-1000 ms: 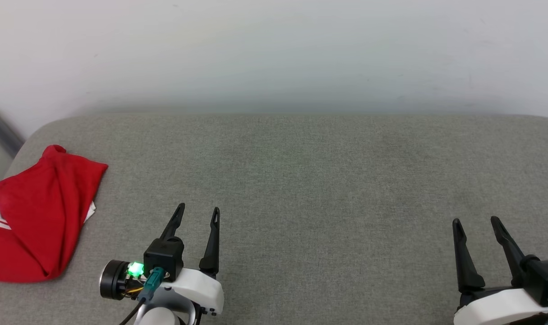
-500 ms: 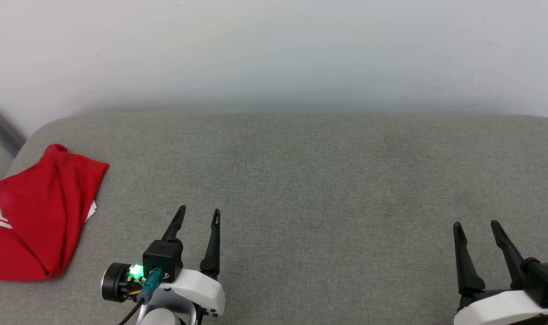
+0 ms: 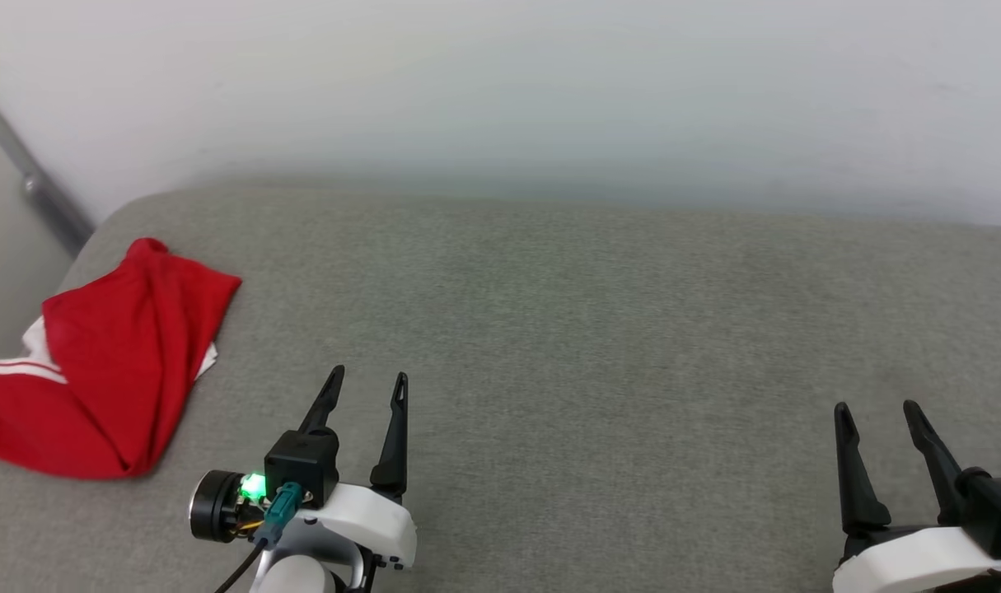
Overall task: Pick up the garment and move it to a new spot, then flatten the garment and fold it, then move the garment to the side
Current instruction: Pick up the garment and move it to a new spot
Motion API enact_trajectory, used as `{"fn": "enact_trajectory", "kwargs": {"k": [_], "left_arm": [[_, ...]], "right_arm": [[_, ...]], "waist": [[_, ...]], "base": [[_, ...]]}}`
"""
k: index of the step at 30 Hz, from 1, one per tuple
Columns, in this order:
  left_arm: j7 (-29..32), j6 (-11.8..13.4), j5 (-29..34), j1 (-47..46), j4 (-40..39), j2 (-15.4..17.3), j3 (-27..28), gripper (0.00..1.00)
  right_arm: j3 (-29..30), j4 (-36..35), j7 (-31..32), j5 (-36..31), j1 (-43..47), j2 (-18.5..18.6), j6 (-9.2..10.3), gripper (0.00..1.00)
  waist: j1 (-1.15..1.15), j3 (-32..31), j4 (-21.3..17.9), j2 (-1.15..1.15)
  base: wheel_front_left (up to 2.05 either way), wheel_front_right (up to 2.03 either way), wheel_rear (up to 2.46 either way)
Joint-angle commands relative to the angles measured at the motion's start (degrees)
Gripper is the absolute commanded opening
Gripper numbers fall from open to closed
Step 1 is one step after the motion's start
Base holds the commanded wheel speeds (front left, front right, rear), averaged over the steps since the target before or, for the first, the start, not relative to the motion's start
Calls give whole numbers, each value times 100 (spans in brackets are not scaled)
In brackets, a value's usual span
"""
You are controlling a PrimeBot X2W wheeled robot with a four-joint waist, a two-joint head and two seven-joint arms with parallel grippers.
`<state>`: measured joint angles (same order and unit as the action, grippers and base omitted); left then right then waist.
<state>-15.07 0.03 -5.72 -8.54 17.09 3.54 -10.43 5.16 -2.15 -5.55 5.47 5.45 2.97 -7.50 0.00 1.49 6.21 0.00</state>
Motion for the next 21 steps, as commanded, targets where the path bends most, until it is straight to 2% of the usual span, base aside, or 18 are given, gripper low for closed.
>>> {"fn": "enact_trajectory", "kwargs": {"k": [1,21], "left_arm": [[-15,7,1,-71,-26,5,2,100],[-15,108,-234,-66,-310,-46,65,100]], "right_arm": [[18,-4,-23,-56,-92,-17,2,100],[-168,-134,70,-346,-405,-11,2,100]], "waist": [[0,37,169,0],[0,243,1949,0]], "base": [[0,0,0],[0,0,0]]}}
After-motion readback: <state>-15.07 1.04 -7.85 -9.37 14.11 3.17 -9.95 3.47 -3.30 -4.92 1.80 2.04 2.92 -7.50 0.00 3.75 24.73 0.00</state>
